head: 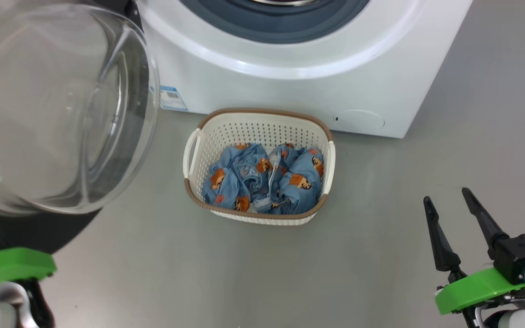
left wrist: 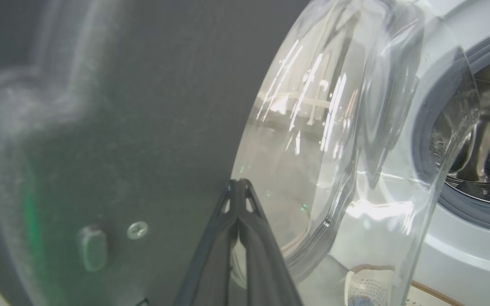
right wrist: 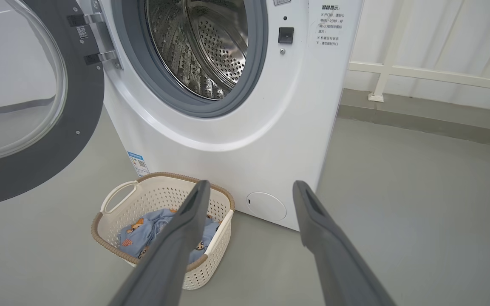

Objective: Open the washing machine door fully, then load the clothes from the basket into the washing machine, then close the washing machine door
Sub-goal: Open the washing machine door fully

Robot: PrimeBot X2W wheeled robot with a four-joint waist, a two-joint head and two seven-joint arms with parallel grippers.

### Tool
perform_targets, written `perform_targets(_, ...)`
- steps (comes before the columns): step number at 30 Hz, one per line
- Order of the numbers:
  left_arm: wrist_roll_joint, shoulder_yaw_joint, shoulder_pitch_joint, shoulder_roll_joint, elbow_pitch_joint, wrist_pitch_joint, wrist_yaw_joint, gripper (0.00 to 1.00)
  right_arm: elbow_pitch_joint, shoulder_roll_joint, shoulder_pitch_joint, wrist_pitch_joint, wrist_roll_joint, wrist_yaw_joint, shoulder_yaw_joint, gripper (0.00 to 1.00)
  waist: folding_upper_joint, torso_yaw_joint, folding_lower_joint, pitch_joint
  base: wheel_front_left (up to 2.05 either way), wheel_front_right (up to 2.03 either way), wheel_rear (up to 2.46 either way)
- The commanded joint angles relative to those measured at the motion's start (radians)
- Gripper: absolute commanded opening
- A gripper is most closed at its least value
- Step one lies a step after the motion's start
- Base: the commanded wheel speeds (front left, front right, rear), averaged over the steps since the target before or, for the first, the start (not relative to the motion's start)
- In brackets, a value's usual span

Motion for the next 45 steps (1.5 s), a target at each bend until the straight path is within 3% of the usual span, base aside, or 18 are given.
perform_targets(1,-0.003,0.055,-0.049,0.052,-0.004,-0.005,-0.008,0.00,-0.030,-0.008,-0.027,0.003,-0.008,0.006,0.021,1.00,-0.0001,0.008,0.0000,0.019,0.00,0.00,0.00)
perform_targets(16,0.058,0.248,-0.236,0.080,0.234,-0.006,-0.171,0.00,-0.006,-0.021,-0.075,-0.008,-0.002,0.006,0.033,1.00,-0.0001,0.015,0.0000,0.054,0.00,0.00,0.00)
perform_targets(25,0.120,0.319,-0.275,0.057,0.294,-0.006,-0.224,0.00,0.011,-0.019,-0.086,-0.018,0.001,0.006,0.038,1.00,-0.0001,0.009,0.0000,0.053,0.00,0.00,0.00)
perform_targets(37,0.223,0.413,-0.139,-0.055,0.142,-0.006,-0.250,0.00,0.036,-0.004,-0.067,-0.034,0.004,0.006,0.041,1.00,-0.0001,-0.006,0.0000,0.003,0.00,0.00,0.00)
perform_targets(45,0.302,0.395,0.016,-0.148,-0.044,-0.006,-0.281,0.00,0.044,0.001,-0.049,-0.032,0.007,0.006,0.054,1.00,-0.0001,-0.024,0.0000,-0.042,0.00,0.00,0.00)
